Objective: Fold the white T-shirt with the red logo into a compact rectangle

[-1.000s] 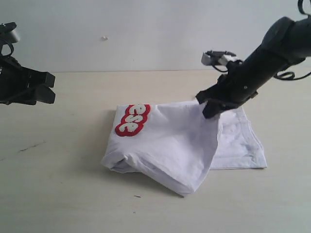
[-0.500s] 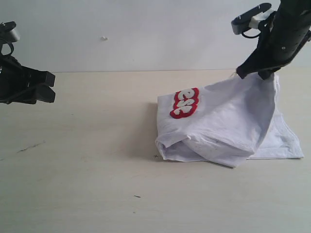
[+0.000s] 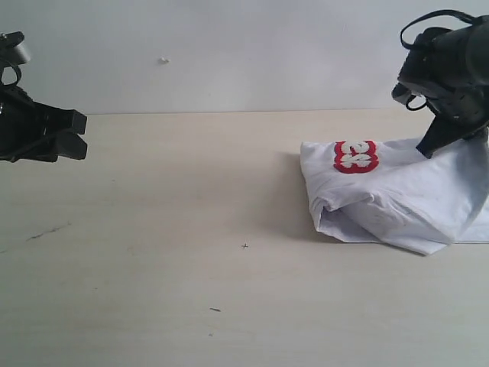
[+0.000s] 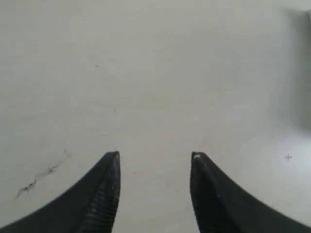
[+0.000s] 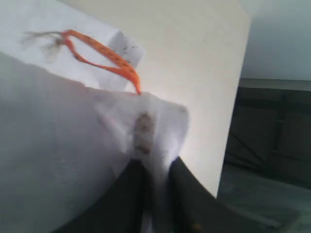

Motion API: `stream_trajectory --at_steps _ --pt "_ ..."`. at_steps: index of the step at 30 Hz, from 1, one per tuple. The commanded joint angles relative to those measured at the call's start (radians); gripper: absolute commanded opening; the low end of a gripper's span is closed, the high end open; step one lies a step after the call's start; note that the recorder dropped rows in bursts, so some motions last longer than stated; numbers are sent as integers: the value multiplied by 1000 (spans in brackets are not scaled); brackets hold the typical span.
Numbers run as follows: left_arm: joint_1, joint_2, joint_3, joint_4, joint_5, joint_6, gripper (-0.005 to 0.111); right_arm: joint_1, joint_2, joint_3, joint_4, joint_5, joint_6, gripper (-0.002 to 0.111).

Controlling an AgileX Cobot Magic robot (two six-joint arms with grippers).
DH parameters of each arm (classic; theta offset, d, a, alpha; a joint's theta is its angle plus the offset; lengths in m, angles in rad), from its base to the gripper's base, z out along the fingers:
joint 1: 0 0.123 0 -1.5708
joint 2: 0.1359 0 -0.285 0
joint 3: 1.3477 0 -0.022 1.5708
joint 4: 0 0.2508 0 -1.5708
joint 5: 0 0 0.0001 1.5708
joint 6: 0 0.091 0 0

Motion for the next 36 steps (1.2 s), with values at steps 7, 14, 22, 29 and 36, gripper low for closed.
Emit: stream_trajectory --at_steps 7,14,22,29,36 --pt "2 -11 2 -24 2 5 45 -15 -23 -6 -33 11 93 42" --pt "2 -11 2 -30 21 8 45 -15 -166 -6 85 -55 67 42" --pt "0 -11 2 -37 38 10 45 -17 -186 -2 712 -160 -379 27" --pt "0 -11 2 -49 66 30 45 -5 -123 26 1090 -116 -639 0" --pt "0 -11 2 -49 70 30 45 78 -54 106 1104 -132 -633 0"
